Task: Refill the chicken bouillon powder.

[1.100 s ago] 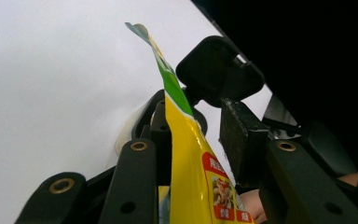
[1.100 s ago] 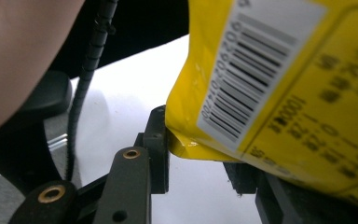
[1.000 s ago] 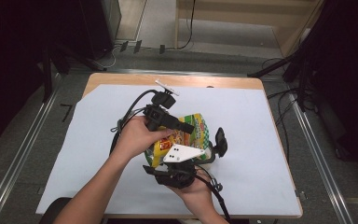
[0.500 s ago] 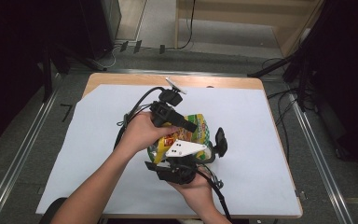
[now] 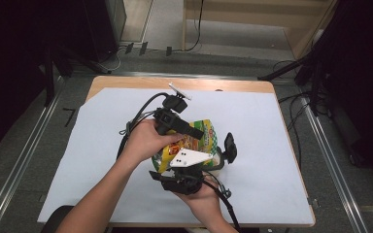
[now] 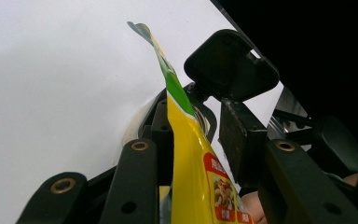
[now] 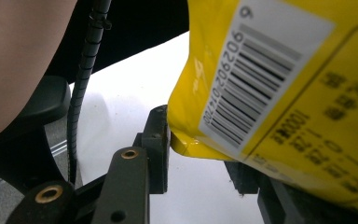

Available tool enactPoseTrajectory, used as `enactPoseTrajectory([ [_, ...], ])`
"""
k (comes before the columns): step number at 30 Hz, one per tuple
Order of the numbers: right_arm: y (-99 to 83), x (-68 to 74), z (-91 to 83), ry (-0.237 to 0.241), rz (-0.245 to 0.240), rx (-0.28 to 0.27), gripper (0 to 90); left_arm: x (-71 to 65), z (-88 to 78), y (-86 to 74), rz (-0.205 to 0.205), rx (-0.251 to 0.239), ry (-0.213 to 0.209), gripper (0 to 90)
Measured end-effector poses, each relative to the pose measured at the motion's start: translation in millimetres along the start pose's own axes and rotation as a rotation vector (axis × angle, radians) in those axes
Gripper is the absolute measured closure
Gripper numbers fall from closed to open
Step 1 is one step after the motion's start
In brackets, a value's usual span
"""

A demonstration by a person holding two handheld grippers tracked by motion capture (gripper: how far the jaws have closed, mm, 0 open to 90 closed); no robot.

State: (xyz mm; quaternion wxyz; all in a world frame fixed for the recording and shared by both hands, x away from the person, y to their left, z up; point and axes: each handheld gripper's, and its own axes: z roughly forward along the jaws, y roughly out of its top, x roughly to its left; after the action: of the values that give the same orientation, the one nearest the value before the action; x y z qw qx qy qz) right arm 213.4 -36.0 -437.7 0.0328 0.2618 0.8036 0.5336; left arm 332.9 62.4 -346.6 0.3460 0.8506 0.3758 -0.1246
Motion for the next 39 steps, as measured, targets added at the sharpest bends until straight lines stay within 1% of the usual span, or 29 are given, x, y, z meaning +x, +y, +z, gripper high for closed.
enactPoseTrajectory([
  [4,-0.2,0.0,-0.2,-0.002,-0.001,0.001,66.3,-0.2,0.0,-0.3,0.001,-0.001,0.000,68.6],
  [9,-0.5,-0.1,-0.3,-0.009,-0.006,-0.007,66.9,-4.1,-0.8,-1.0,0.010,-0.019,0.012,68.6],
  [16,-0.7,0.6,-1.1,-0.004,0.000,-0.009,67.0,-4.5,-0.6,-1.0,0.011,-0.015,0.014,68.6],
  [21,-0.6,0.5,-1.3,-0.003,-0.002,-0.006,67.0,-4.5,-0.7,-1.2,0.010,-0.017,0.013,68.6],
  [26,0.0,0.7,-2.5,-0.004,-0.013,-0.002,67.0,-4.6,-1.1,-1.3,0.011,-0.019,0.009,68.6],
  [32,0.1,1.1,-3.1,-0.001,-0.008,0.000,66.9,-5.2,-1.6,-1.3,0.011,-0.019,0.008,68.5],
  [34,1.1,2.0,-4.3,-0.003,-0.011,0.002,67.0,-6.7,-3.4,-1.4,0.016,-0.022,0.005,68.3],
  [37,2.3,3.5,-5.2,-0.006,-0.025,-0.007,66.9,-9.7,-5.6,-1.8,0.026,-0.027,0.012,68.3],
  [39,2.2,3.7,-5.1,-0.006,-0.026,-0.008,67.0,-8.7,-4.6,-1.8,0.023,-0.023,0.016,68.3],
])
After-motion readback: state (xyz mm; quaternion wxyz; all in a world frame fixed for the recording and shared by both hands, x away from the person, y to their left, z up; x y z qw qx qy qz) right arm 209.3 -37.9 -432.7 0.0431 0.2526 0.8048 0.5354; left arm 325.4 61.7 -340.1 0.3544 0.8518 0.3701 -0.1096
